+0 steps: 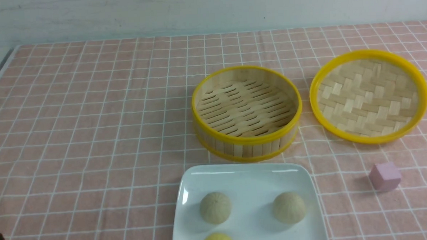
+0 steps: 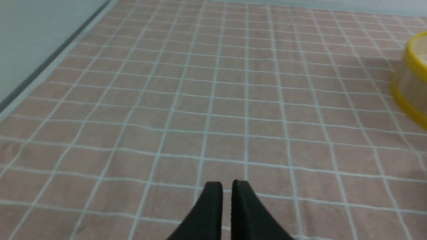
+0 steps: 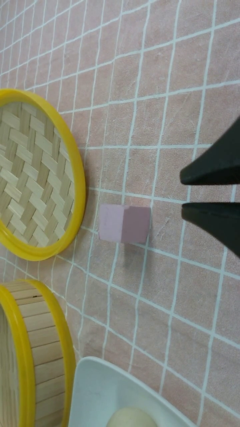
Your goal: Put the steamed buns into the plate on the pink tablecloth.
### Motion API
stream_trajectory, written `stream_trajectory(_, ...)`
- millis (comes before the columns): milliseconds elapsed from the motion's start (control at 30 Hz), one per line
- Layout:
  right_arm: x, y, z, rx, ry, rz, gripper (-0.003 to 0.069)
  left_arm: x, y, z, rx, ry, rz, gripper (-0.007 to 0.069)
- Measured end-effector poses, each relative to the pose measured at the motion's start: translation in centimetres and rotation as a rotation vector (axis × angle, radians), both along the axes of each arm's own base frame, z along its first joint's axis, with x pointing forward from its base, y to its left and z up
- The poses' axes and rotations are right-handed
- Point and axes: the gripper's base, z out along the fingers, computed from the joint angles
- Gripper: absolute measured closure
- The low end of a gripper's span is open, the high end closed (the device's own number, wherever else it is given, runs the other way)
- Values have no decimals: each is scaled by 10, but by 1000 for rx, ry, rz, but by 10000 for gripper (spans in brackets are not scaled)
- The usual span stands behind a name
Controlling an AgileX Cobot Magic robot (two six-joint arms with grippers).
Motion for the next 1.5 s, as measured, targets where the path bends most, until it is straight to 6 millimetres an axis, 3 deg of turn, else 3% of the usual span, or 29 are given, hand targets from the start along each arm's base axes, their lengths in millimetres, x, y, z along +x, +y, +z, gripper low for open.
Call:
stream_trajectory(167,0,0,0,0,0,0,548,-4,4,-9,-21,-15,72,552)
stream_trajectory(367,0,0,0,0,0,0,540,-4,2,-22,-24,44,42,547)
stream_trajectory(1500,0,0,0,0,0,0,499,-4,-1,-23,-18,51,-13,519)
